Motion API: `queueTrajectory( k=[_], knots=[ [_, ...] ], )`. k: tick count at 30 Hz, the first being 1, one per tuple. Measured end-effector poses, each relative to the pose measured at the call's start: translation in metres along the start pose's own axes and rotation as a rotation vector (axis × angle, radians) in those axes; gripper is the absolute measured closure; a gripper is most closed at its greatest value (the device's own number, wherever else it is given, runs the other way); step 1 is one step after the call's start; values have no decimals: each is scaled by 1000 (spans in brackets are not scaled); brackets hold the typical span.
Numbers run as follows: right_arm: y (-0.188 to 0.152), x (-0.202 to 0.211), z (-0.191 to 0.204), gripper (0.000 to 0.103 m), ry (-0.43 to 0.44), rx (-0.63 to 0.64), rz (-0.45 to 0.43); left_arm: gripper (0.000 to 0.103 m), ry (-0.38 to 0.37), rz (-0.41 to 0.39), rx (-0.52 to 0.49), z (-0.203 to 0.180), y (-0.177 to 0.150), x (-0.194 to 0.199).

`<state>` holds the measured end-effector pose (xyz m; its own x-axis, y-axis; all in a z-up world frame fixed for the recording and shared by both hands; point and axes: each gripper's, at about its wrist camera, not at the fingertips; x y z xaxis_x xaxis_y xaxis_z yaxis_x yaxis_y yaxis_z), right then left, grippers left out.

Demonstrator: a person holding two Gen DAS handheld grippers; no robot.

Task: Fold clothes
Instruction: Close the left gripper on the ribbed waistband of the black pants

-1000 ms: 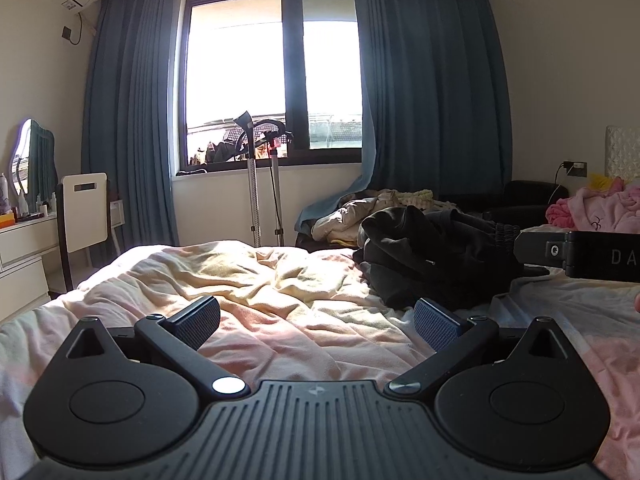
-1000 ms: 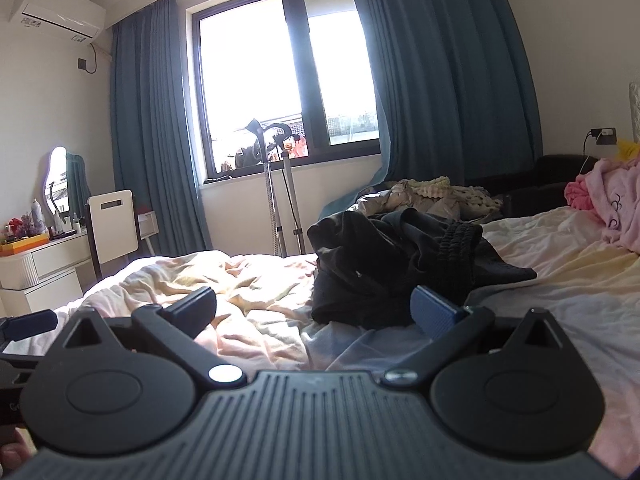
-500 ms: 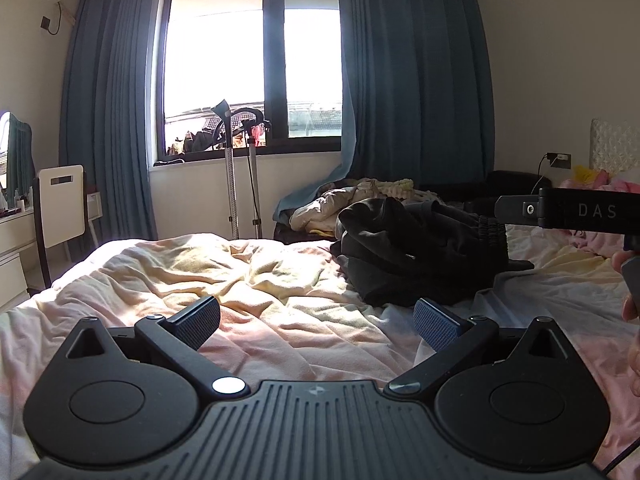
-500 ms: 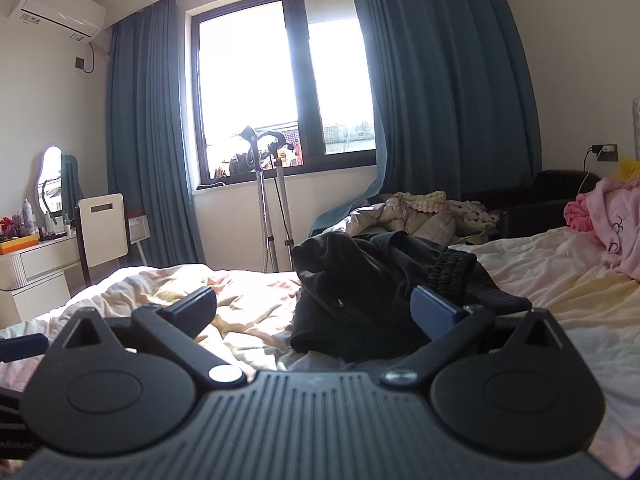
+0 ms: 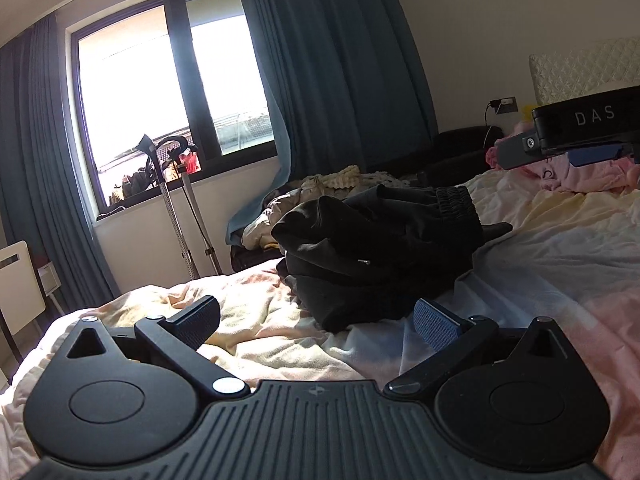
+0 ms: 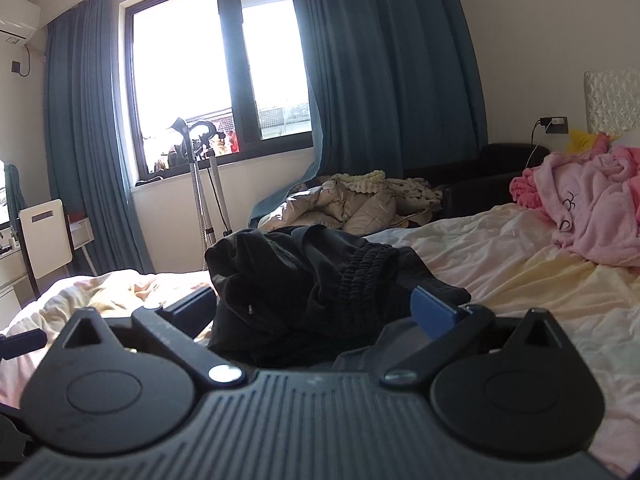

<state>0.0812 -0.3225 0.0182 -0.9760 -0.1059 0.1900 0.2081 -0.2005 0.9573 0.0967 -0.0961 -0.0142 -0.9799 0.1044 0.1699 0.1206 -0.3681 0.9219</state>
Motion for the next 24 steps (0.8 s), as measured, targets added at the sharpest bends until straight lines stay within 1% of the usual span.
queueTrajectory(
  k=[2, 5, 9, 12, 15, 18, 20, 22, 24],
  knots=[
    [1, -2, -14, 0, -16, -46, 12, 0, -20, -45, -39, -13, 4, -14],
    [-1, -3, -34, 0, -49, -110, 33, 0, -84, -101, -107, -34, 11, -35],
    [-4, -3, -51, 0, -101, -115, 42, 0, -145, -150, -222, -68, 19, -68],
    [-3, -1, -66, 0, -128, -161, 22, 0, -188, -184, -306, -93, 26, -94],
    [-3, 3, -81, 0, -158, -212, -17, 0, -230, -218, -391, -118, 32, -120],
    [-8, -1, -90, 0, -196, -223, -12, 0, -280, -252, -470, -141, 36, -148],
    [-13, -10, -94, 0, -194, -241, 11, 0, -291, -242, -508, -153, 35, -165],
    [-19, -20, -98, 0, -185, -262, 43, 0, -309, -205, -519, -162, 34, -180],
    [-24, -29, -99, 0, -177, -275, 67, 0, -324, -165, -502, -171, 34, -192]
  ],
)
Point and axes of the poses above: each gripper's, at about its wrist camera, not at the fingertips, and x roughly against the way its jaws point, z to its left, y to its top, and after that the axes turned 7 degrees about y, right-handed
